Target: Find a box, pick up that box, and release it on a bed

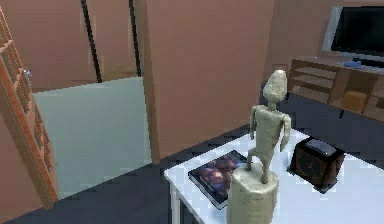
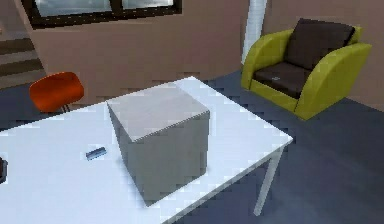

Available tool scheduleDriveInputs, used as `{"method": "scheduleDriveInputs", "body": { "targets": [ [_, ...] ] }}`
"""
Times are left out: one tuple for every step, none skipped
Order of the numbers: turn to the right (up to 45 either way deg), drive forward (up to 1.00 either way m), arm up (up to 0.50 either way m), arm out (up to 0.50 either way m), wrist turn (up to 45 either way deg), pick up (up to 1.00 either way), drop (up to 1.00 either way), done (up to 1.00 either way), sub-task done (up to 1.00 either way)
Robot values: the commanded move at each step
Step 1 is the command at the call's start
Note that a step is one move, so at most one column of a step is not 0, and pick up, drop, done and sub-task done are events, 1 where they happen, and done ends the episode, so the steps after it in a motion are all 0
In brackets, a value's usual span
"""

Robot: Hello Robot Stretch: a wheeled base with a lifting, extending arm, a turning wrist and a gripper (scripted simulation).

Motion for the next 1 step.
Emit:
{"method": "scheduleDriveInputs", "body": {
  "targets": [
    [0.0,0.00,0.50,0.00,0.0,0.00,0.00,0.00,0.00]
  ]
}}
